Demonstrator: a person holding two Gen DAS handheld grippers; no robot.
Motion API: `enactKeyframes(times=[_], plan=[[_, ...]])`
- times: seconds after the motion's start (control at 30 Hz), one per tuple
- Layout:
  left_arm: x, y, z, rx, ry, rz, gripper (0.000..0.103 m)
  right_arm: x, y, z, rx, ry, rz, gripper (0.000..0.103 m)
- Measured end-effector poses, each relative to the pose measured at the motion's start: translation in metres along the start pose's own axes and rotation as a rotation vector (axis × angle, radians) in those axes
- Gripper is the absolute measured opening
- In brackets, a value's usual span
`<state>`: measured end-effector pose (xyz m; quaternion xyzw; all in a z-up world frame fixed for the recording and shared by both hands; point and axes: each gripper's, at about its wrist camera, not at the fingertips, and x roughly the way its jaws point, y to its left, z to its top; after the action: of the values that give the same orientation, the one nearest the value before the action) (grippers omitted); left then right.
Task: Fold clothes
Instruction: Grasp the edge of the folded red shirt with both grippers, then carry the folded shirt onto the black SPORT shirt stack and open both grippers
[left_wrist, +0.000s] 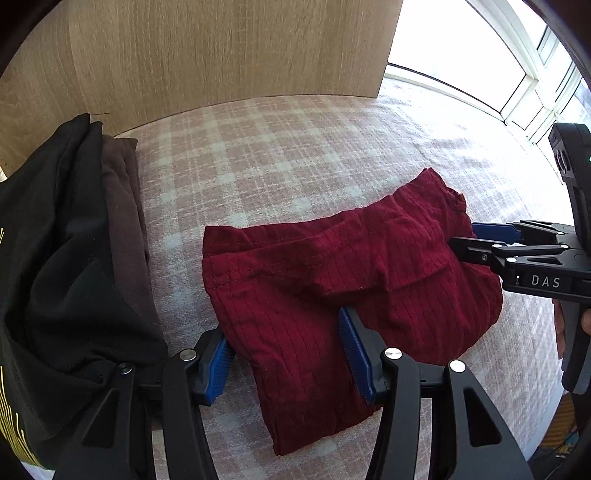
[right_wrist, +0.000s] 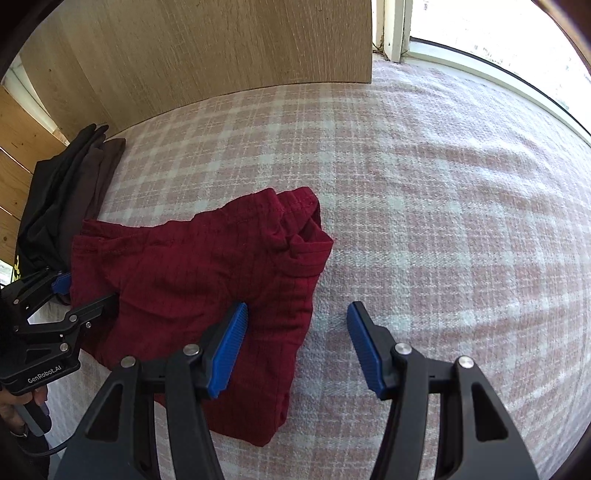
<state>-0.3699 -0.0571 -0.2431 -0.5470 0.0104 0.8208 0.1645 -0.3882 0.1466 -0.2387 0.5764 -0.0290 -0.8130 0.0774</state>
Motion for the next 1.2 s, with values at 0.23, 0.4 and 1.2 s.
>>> enactKeyframes(times=[0.23, 0.4, 1.2], plan=[[-0.001, 0.022, 0.007, -0.061, -0.006, -0.073, 0.036, -0.004, -0.014, -0.002, 0.033, 0.008, 0.036, 0.057], [-0.009, 0.031, 0.0, -0.081, -0.014, -0.107, 0.024, -0.002, -0.002, -0.001, -0.002, 0.011, 0.057, 0.034], [-0.064, 0.021, -0.019, -0.088, -0.105, -0.222, 0.008, -0.074, -0.013, -0.019, 0.121, -0.097, 0.295, 0.013]])
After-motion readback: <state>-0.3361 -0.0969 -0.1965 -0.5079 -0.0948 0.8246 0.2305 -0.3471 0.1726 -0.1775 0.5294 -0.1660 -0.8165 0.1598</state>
